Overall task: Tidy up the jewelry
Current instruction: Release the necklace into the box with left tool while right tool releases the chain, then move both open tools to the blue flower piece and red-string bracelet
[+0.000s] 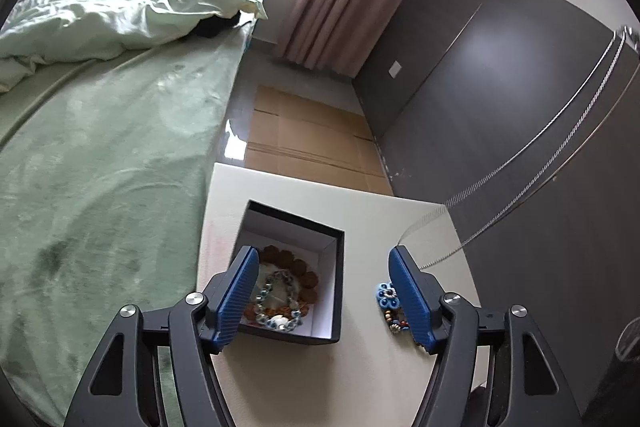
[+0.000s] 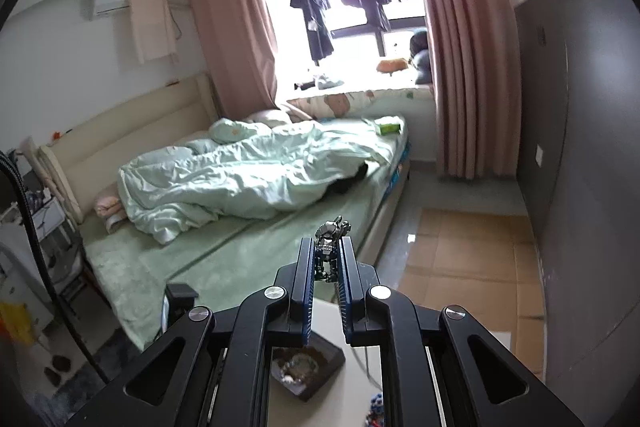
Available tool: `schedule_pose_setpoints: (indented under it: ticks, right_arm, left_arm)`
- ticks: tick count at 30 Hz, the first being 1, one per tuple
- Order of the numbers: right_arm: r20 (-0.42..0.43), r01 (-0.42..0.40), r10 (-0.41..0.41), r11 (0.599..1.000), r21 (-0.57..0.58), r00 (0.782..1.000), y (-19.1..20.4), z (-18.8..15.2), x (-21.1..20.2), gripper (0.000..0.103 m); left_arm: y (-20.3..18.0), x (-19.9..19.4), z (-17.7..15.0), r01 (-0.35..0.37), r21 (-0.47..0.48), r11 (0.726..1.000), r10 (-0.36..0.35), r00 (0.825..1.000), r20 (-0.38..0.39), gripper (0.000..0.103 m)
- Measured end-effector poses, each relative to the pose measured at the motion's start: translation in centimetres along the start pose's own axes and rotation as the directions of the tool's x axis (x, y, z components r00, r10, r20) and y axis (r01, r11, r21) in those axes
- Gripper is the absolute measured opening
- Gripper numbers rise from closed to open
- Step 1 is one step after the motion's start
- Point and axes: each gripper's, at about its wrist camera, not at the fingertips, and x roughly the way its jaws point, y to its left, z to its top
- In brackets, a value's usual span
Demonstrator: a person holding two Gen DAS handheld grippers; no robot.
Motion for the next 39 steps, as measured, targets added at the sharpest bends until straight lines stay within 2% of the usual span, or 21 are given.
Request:
schedule_pose_setpoints:
  ticks: [8,16,18,21,24,27,31,32,33,35,36,39]
  right_arm:
    - [0.036,-0.033,0.035,0.999,-0.037,0.999,2.3,2.5,0.1,0.012]
    - [0.012,-0.086,0.087,0.995,-0.052,0.996,4.5,2.3,1.8,0.012]
    - [0.001,-0.095,0.095,0.994,-0.05,0.995,4.7,1.9,2.3,0.012]
    - [-0.038,-0.102,0.101,0.994,-0.031,0.994,4.8,0.6,3.8,0.012]
    - [-0.097,-0.083,0.082,0.997,0.001,0.992,4.4,-1.6,6.2,0.012]
    - [-0.159,-0.107,0.112,0.993,0.041,0.981,4.1,-4.4,8.5,0.013]
    - [-0.214,-0.099,0.114,0.992,0.078,0.97,3.4,-7.3,10.2,0.013]
    - [-0.226,-0.094,0.112,0.992,0.089,0.968,3.1,-7.7,10.5,0.02]
    - [-0.239,-0.08,0.101,0.992,0.096,0.966,2.8,-8.2,10.7,0.039]
    - [-0.242,-0.044,0.068,0.994,0.105,0.968,2.0,-8.9,10.5,0.064]
    - [-0.235,-0.036,0.062,0.993,0.115,0.97,1.5,-9.0,10.2,0.069]
    - [-0.226,-0.022,0.055,0.989,0.146,0.973,-0.1,-9.7,9.0,0.071]
  left_arm:
    - [1.5,-2.0,-0.4,-0.016,-0.013,1.0,0.016,0.999,0.035,0.069]
    - [2.4,-3.2,-1.0,-0.046,-0.034,0.998,0.048,0.997,0.055,0.069]
    - [2.7,-3.5,-1.2,-0.057,-0.041,0.998,0.059,0.996,0.065,0.073]
    - [3.0,-4.1,-1.4,-0.071,-0.052,0.996,0.075,0.993,0.093,0.086]
    - [3.4,-4.6,-1.5,-0.076,-0.067,0.995,0.083,0.99,0.116,0.093]
    - [3.5,-5.1,-1.5,-0.079,-0.071,0.994,0.088,0.988,0.13,0.093]
    - [3.0,-5.8,-1.4,-0.104,-0.048,0.993,0.111,0.981,0.16,0.093]
    - [2.8,-5.9,-1.4,-0.107,-0.043,0.993,0.112,0.979,0.168,0.093]
    - [2.7,-6.0,-1.4,-0.105,-0.038,0.994,0.11,0.979,0.173,0.093]
    - [2.2,-6.0,-1.4,-0.103,-0.026,0.994,0.106,0.977,0.184,0.093]
    - [1.9,-6.0,-1.6,-0.101,-0.019,0.995,0.103,0.976,0.191,0.093]
    - [1.1,-5.9,-1.9,-0.107,0.001,0.994,0.104,0.973,0.204,0.093]
